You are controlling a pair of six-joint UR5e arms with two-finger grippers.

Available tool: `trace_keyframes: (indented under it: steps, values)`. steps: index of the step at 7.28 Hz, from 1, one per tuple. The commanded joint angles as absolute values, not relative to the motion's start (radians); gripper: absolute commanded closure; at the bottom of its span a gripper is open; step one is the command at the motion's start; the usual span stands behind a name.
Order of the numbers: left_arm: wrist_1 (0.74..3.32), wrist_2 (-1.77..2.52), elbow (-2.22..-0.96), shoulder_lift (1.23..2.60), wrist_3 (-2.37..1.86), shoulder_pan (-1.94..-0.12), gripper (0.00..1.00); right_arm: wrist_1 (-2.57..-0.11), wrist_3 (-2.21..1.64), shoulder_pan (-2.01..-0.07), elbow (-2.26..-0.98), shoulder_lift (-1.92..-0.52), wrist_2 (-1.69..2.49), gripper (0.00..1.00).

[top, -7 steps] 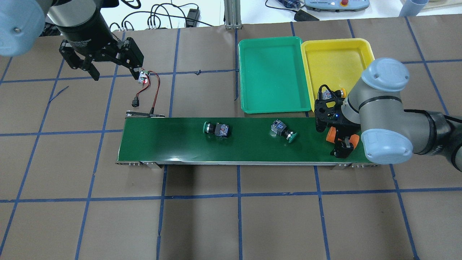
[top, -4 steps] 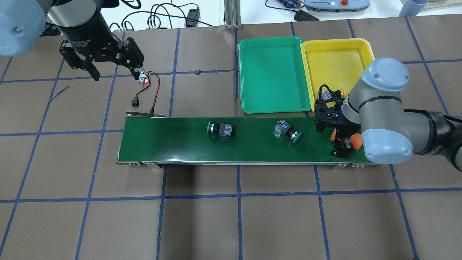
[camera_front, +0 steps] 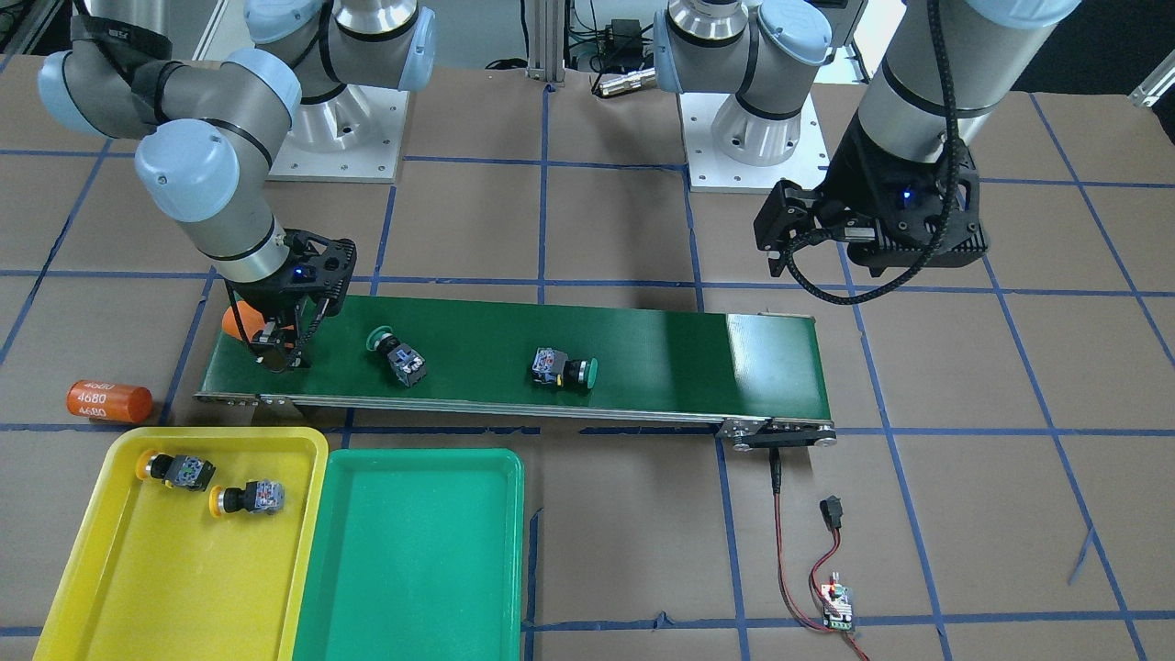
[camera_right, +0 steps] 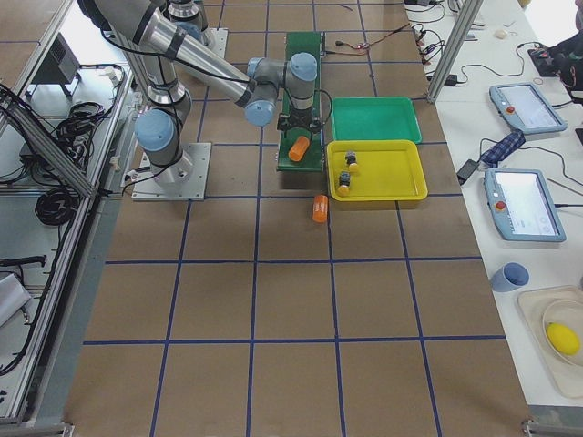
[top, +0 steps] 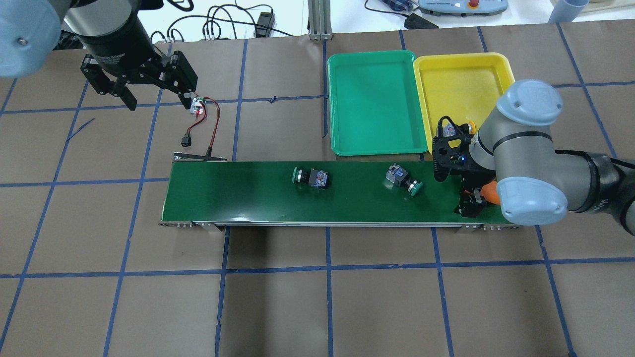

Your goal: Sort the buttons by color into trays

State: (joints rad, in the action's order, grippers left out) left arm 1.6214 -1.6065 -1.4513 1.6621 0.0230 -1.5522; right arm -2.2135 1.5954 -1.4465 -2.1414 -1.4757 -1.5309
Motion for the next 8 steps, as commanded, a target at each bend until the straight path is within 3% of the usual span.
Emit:
trace_keyframes:
  steps: [1,8]
  values:
    - [1.621,-1.606,-1.453,1.660,0.023,-1.552,0.00,-2.214,1.594,-1.447,-2.140,-1.476,-1.531,0.00]
    - [1.621,-1.606,-1.453,1.660,0.023,-1.552,0.00,-2.215,1.568,-1.463,-2.138,-1.476,-1.525,0.00]
